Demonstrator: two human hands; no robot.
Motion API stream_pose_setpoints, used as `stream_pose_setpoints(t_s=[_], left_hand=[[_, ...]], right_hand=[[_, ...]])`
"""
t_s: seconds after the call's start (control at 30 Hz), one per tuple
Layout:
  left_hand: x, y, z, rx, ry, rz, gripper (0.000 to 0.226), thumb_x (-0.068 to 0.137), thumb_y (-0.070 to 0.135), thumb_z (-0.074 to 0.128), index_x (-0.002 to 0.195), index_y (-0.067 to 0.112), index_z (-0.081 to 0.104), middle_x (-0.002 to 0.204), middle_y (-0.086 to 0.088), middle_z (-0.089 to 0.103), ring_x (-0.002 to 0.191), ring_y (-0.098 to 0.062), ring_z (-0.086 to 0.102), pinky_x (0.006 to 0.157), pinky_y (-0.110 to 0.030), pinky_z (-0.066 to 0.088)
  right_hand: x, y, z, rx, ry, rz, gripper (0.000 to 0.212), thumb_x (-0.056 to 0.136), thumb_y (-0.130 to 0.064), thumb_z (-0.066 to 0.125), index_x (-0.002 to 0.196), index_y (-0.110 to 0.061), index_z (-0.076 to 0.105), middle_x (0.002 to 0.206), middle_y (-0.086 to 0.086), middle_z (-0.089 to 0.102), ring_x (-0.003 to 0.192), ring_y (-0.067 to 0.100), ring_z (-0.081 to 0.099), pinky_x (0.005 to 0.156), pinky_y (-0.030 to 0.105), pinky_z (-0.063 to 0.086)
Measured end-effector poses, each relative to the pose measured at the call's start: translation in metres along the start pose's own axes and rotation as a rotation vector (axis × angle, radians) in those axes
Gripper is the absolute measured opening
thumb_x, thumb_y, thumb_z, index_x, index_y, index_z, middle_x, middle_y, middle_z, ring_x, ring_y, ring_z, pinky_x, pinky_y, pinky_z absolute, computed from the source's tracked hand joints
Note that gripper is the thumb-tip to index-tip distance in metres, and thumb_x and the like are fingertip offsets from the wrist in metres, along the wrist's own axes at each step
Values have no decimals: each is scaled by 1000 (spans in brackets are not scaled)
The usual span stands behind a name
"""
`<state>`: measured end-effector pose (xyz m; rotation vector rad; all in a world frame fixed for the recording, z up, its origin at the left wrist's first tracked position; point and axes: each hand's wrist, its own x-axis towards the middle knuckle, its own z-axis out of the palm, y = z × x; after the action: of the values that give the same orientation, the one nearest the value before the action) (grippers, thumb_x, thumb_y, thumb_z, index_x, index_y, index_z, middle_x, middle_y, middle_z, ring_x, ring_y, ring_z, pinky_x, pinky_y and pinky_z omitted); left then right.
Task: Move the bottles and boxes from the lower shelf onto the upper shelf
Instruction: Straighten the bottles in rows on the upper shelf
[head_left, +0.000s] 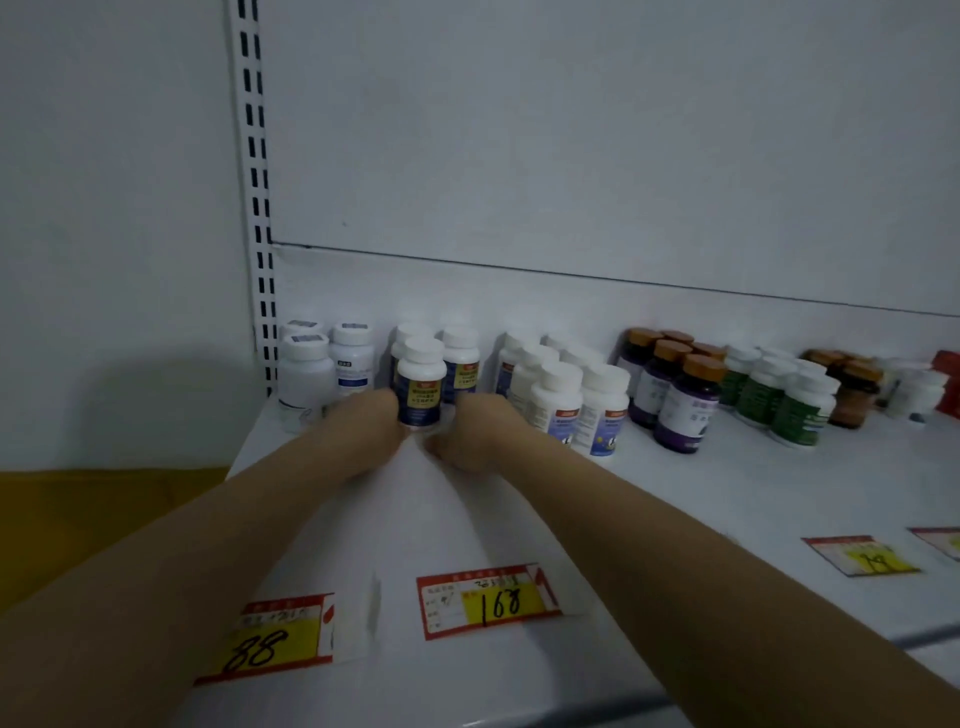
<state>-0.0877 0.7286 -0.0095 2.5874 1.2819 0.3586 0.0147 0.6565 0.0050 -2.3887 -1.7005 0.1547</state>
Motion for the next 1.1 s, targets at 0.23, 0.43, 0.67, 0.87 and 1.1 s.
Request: stream_pose_setpoints(t_s=[0.23, 0.43, 0.67, 0.87, 1.1], left_hand=[[-34, 44, -2, -2, 142, -174, 48, 85, 11, 63, 126, -4, 43, 113, -15, 60, 102, -27, 60, 78, -31, 46], [-45, 124, -1, -261, 9, -113, 65, 73, 29, 78, 126, 7, 48, 126, -10, 57, 96, -16, 51, 76, -25, 41], [-30, 147, 24, -317, -60, -179, 77, 74, 27, 78, 139, 15, 38, 142, -2, 48, 126, -19, 48, 97, -25, 38], [-19, 128, 34, -403, -70, -126, 62, 80, 24, 72, 135, 20, 45, 136, 2, 53, 116, -14, 53, 90, -21, 37], [-17, 124, 34, -326, -97, -70, 53, 85, 25, 65, 134, 20, 45, 136, 0, 54, 119, -16, 53, 95, -22, 36]], right_hand=[[-65, 41, -25, 70, -75, -146, 41, 93, -25, 52, 128, -2, 52, 130, 14, 57, 118, 26, 55, 95, 31, 45], [-83, 130, -55, 52, -87, -54, 34, 91, -28, 56, 118, -9, 59, 110, 7, 63, 96, 19, 60, 78, 21, 48], [-65, 169, -56, 280, -54, -55, 46, 89, -31, 62, 127, -8, 50, 131, 9, 55, 110, 21, 59, 93, 30, 50], [-53, 173, -44, 317, -1, -68, 41, 94, -33, 50, 130, -14, 50, 128, 8, 59, 106, 21, 59, 87, 27, 47], [-48, 173, -38, 267, 29, -56, 36, 94, -36, 52, 118, -10, 61, 115, 8, 66, 104, 20, 61, 84, 25, 46]])
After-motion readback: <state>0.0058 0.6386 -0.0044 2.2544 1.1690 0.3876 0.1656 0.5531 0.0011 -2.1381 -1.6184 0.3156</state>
